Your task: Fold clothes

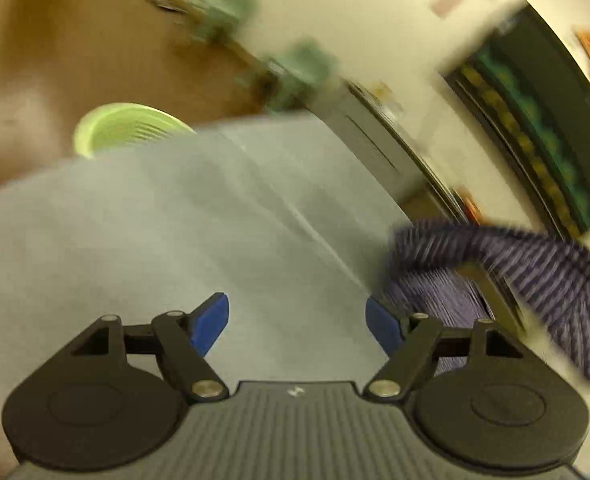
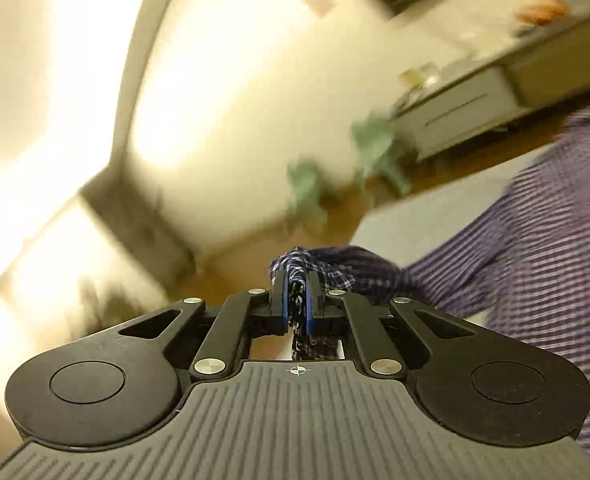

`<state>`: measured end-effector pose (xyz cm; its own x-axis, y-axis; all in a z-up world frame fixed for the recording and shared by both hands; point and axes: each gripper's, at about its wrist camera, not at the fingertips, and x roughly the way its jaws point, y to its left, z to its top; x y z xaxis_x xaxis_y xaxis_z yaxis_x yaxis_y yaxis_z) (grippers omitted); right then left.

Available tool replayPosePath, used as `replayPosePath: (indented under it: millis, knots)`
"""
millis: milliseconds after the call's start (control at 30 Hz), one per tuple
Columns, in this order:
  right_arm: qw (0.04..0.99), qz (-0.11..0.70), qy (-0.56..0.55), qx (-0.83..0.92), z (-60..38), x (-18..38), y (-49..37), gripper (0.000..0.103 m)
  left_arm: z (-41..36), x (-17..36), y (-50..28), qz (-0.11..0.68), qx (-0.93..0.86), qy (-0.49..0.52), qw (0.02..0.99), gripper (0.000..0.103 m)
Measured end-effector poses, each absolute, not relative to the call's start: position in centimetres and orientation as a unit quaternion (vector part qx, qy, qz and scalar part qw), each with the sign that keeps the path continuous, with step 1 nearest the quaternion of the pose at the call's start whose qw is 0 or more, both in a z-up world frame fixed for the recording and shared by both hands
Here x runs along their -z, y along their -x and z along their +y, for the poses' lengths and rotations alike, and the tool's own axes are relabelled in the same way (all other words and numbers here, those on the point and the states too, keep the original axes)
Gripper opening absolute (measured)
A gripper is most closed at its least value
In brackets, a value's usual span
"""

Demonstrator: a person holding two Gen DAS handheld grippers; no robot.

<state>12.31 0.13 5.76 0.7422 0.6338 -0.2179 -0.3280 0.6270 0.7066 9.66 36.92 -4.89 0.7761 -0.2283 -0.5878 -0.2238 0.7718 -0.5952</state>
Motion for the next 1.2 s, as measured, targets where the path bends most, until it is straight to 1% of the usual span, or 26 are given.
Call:
replayPosePath:
  millis: [133,233,300,400,533,567,600,633,667,700,733,833,933,1067,1133,1200]
  knots:
    - [0.862,0.235,-0.413,-0.178,-10.4,-4.8,-12.3,0.006,30.0,5.3,-9.4,0.378,0.090,0.240,0.890,0.078]
    - [0.856,0.254,-0.430,-0.134,-14.9,-3.7,-12.4,0.006,24.9,6.3,-7.9,0.399,0.115,0.152,0.897,0.079]
    - [0.851,0.271,-0.433,-0.121,-17.1,-3.2,-12.9,0.006,22.6,7.1,-6.5,0.405,0.114,0.110,0.901,0.078]
    - [0.848,0.277,-0.436,-0.118,-19.2,-4.0,-13.7,0.006,20.9,7.9,-4.3,0.399,0.091,0.085,0.908,0.078]
    - [0.855,0.202,-0.456,-0.138,-24.9,-8.7,-11.3,0.006,20.5,8.2,-1.3,0.384,0.064,0.099,0.916,0.078]
    - [0.862,0.184,-0.453,-0.132,-26.2,-9.4,-10.6,0.006,20.4,8.2,-0.5,0.379,0.059,0.107,0.917,0.076]
    - [0.869,0.170,-0.448,-0.125,-27.5,-9.9,-10.0,0.006,20.0,8.2,-0.1,0.377,0.058,0.111,0.918,0.071]
    - [0.875,0.169,-0.439,-0.116,-28.5,-10.0,-9.7,0.006,19.7,8.2,0.2,0.375,0.059,0.111,0.918,0.062]
    - [0.876,0.180,-0.434,-0.109,-29.3,-9.7,-9.6,0.006,19.3,8.2,0.4,0.374,0.060,0.111,0.919,0.040]
    - [0.873,0.197,-0.433,-0.105,-29.8,-8.9,-9.8,0.006,19.0,8.2,0.5,0.374,0.052,0.103,0.920,0.015]
    - [0.870,0.215,-0.432,-0.100,-30.4,-8.1,-10.0,0.006,18.6,8.2,0.5,0.375,0.043,0.094,0.921,0.004]
    - [0.867,0.245,-0.423,-0.093,-31.3,-6.3,-10.7,0.006,17.6,7.6,0.8,0.368,0.021,0.067,0.927,0.001]
    - [0.874,0.251,-0.407,-0.092,-31.7,-5.9,-11.6,0.006,16.0,6.6,1.9,0.345,0.012,0.025,0.938,0.001]
    - [0.885,0.177,-0.424,-0.080,-35.3,-7.0,-10.2,0.006,11.7,5.1,5.5,0.291,0.042,-0.067,0.953,0.001]
    - [0.890,0.154,-0.426,-0.054,-37.8,-6.8,-9.0,0.006,9.8,5.5,6.6,0.293,0.054,-0.103,0.949,0.001]
    - [0.893,0.163,-0.419,-0.022,-39.8,-5.5,-8.5,0.006,8.3,6.5,6.7,0.304,0.062,-0.130,0.942,0.001]
